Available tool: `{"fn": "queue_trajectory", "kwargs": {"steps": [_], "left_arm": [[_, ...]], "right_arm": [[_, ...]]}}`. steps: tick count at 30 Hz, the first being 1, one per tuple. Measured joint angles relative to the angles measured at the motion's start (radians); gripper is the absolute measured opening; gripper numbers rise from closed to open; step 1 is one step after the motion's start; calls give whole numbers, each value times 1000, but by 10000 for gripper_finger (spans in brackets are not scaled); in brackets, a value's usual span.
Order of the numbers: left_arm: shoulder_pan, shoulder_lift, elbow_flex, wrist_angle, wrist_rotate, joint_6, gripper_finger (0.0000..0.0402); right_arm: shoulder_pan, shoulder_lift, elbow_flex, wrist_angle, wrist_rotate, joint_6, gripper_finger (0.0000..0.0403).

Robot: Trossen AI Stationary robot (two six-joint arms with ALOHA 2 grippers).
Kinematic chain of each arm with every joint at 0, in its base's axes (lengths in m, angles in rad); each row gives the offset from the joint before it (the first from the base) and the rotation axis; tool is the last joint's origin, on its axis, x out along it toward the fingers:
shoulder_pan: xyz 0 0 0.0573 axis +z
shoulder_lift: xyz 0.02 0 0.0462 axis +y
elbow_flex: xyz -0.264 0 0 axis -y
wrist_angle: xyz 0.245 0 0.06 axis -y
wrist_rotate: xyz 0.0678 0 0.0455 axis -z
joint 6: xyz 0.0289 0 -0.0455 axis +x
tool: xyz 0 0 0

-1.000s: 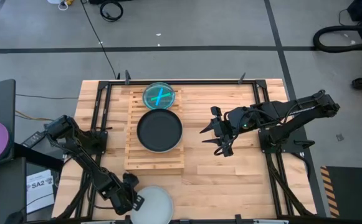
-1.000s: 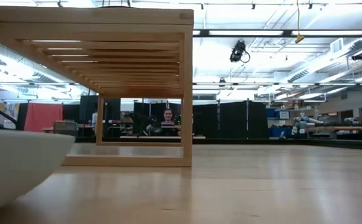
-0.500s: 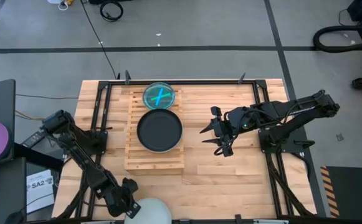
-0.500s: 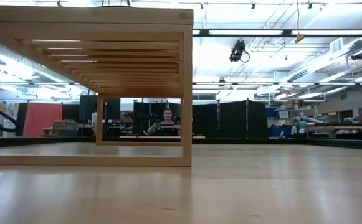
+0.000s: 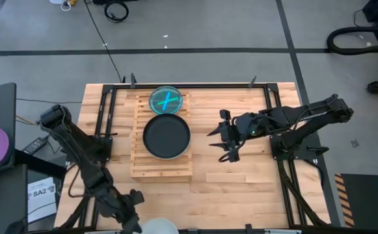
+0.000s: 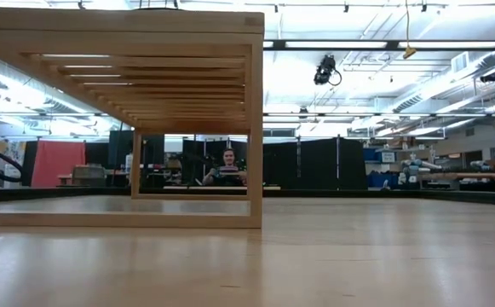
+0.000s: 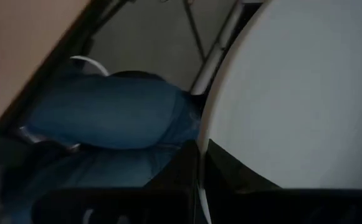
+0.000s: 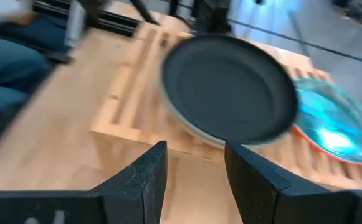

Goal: Place and stack plates onto a shelf
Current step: Stack the gray plate on the black plate

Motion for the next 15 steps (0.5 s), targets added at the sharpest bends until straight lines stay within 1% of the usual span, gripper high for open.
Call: {"fn": "queue_trajectory", "kwargs": {"steps": [5, 7, 9, 15], "left_arm": [[13, -47, 0, -5, -4, 18, 16], [15, -63, 0, 0, -3, 40, 16], [16, -77, 0, -1, -2, 51, 16], [18, -89, 0, -3, -3, 55, 16]], "right_arm": [[-18, 38, 0, 7, 178, -1, 165], [-36, 65, 0, 14, 231, -1, 165], [-60, 97, 0, 34, 260, 3, 165], [-127, 219, 0, 121, 276, -5, 165]]}}
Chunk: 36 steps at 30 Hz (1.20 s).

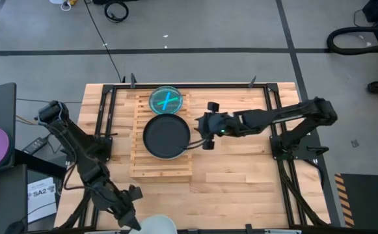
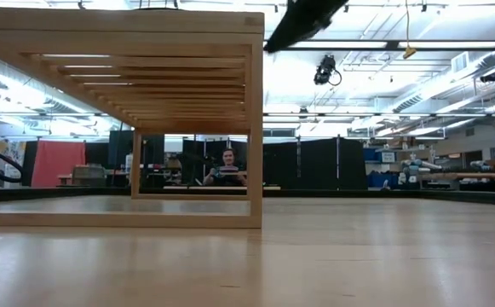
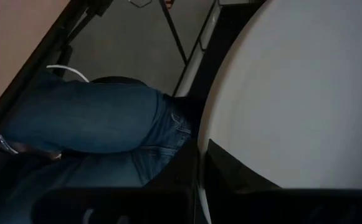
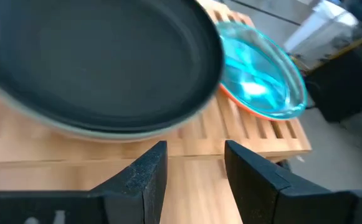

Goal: Place and stack plates onto a shelf
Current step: Stack the gray plate on the black plate

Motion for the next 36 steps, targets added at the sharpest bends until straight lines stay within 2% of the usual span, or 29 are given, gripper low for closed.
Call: {"fn": "queue_trajectory", "kwargs": {"steps": [5, 8, 14, 24, 31, 36], "left_arm": [[0, 0, 0, -1, 0, 0, 16], [0, 0, 0, -1, 0, 0, 16], [0, 1, 0, 0, 0, 0, 19], [-2, 1, 0, 1, 1, 23, 21], [-3, -48, 0, -2, -1, 24, 17], [0, -129, 0, -41, -76, 54, 17]], "right_arm": [[-48, 74, 0, 42, 102, -58, 165], [-73, 102, 0, 76, 111, -59, 165], [-91, 131, 0, 120, -34, -59, 164], [-66, 114, 0, 128, -200, -76, 164], [-55, 97, 0, 117, -98, -111, 164], [-55, 54, 0, 59, -42, -111, 164]]}}
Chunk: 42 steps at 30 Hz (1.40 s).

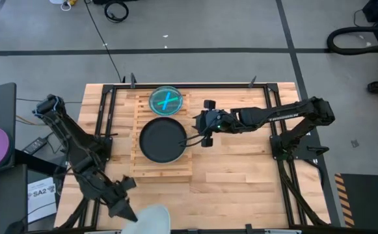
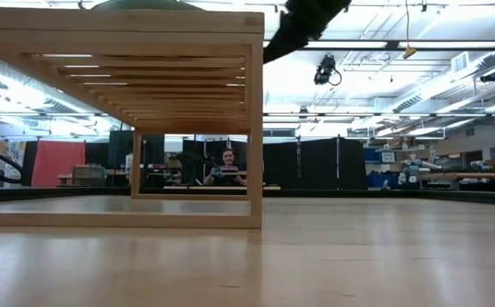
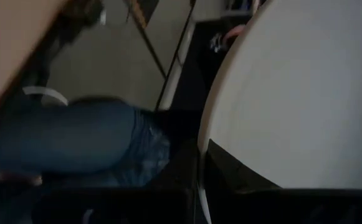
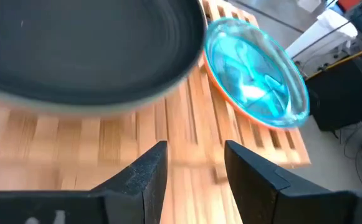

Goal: Place and stack plates onto a shelf
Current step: Stack the gray plate on the black plate

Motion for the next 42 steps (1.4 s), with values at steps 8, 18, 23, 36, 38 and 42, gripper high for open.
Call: {"fn": "queue_trajectory", "kwargs": {"steps": [8, 18, 23, 36, 38, 42], "left_arm": [[49, -152, 0, -184, -122, 67, 17], [252, -302, 0, -488, -294, 66, 17], [367, -340, 0, -592, -296, 66, 17], [590, -347, 0, -719, -223, 34, 17], [612, -346, 0, -744, -205, 12, 19], [646, -346, 0, -809, -161, -15, 22]], "right_arm": [[8, -136, 0, -143, -7, 12, 164], [32, -286, 0, -256, -9, 117, 164], [41, -319, 0, -294, -57, 157, 164], [45, -313, 0, -302, -167, 169, 164], [45, -311, 0, -306, -167, 168, 165], [45, -307, 0, -307, -167, 167, 165]]}}
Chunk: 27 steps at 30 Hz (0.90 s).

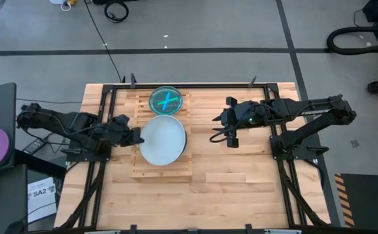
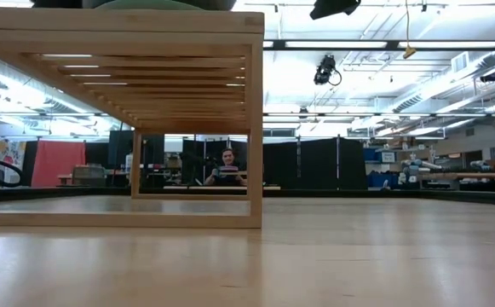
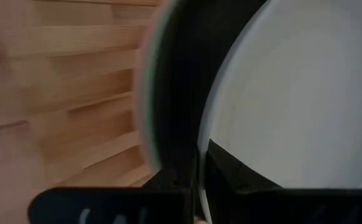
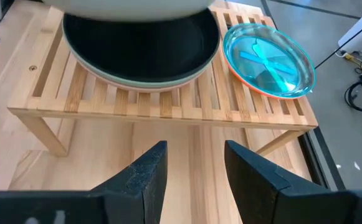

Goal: Place and stack plates onto a shelf
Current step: Stack the gray plate on the black plate

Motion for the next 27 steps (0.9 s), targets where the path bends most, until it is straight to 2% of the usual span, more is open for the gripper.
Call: {"fn": "queue_trajectory", "kwargs": {"steps": [5, 27], "left_arm": [[20, 0, 0, -52, 17, -24, 24], [28, 0, 0, -46, 13, -22, 36]], "right_arm": [[0, 1, 0, 1, 0, -1, 165], [0, 1, 0, -3, 0, -1, 165]]}}
